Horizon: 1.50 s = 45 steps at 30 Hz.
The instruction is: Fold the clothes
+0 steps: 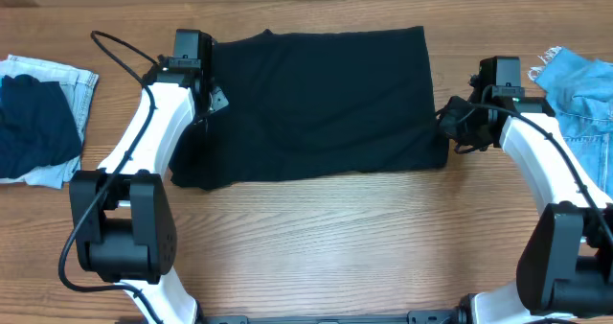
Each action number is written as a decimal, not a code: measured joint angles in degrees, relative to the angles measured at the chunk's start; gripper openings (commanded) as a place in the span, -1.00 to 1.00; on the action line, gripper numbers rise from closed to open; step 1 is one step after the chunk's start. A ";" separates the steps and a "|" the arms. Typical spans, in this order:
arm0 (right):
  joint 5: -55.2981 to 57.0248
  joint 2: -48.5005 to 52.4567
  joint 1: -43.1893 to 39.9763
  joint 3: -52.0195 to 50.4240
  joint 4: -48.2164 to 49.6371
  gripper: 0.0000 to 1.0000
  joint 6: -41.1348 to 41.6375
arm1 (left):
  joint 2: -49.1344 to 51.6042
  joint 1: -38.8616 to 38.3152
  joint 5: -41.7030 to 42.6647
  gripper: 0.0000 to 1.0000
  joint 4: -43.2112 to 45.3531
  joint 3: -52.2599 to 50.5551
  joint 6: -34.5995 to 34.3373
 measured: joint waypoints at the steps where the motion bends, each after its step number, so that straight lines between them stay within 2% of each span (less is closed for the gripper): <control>1: -0.02 0.02 0.00 0.00 -0.11 -0.91 0.04 | 0.00 0.00 0.00 -0.38 0.28 0.00 0.98; 7: -0.02 0.28 0.00 0.00 -1.88 -0.92 0.02 | 0.00 0.00 0.92 -0.28 0.42 0.00 6.10; 13: 0.00 0.39 0.00 0.00 -9.73 -0.92 0.02 | 0.00 0.00 1.90 -0.27 0.44 0.00 6.84; 17: -0.02 0.44 0.00 0.00 -7.61 -0.84 -0.02 | 0.00 0.00 1.92 -0.26 0.44 0.00 7.63; 19: -0.02 0.44 0.00 0.00 -5.40 -0.40 0.02 | 0.00 0.00 1.92 -0.24 0.44 0.00 7.76; 20: -0.07 0.44 0.00 0.00 -4.76 -0.27 0.07 | 0.00 0.00 1.92 -0.22 0.44 0.00 7.82; 22: -0.02 0.44 0.00 0.00 -3.82 0.35 0.22 | 0.00 0.00 1.92 -0.17 0.48 0.00 8.04; 24: -0.04 0.46 0.00 0.00 -4.26 0.54 0.13 | 0.00 0.00 1.92 -0.12 0.70 0.00 8.31; 26: -0.02 0.46 0.00 0.00 -4.76 0.64 0.22 | 0.00 0.00 1.92 -0.02 1.09 0.00 9.05; 30: -0.07 0.46 0.00 0.00 -5.46 0.68 0.13 | 0.00 0.02 2.34 0.20 1.29 0.00 11.21; 34: -0.85 0.46 0.00 0.00 -6.45 0.72 0.17 | 0.00 0.94 3.52 0.25 0.61 0.00 12.61; 40: -1.36 0.46 0.00 0.00 -6.60 0.72 0.20 | 0.00 6.21 7.98 0.39 0.70 -0.50 12.85; 45: -1.62 0.46 0.00 0.00 -6.58 0.73 0.20 | 0.00 9.29 13.81 0.36 0.68 -1.09 15.63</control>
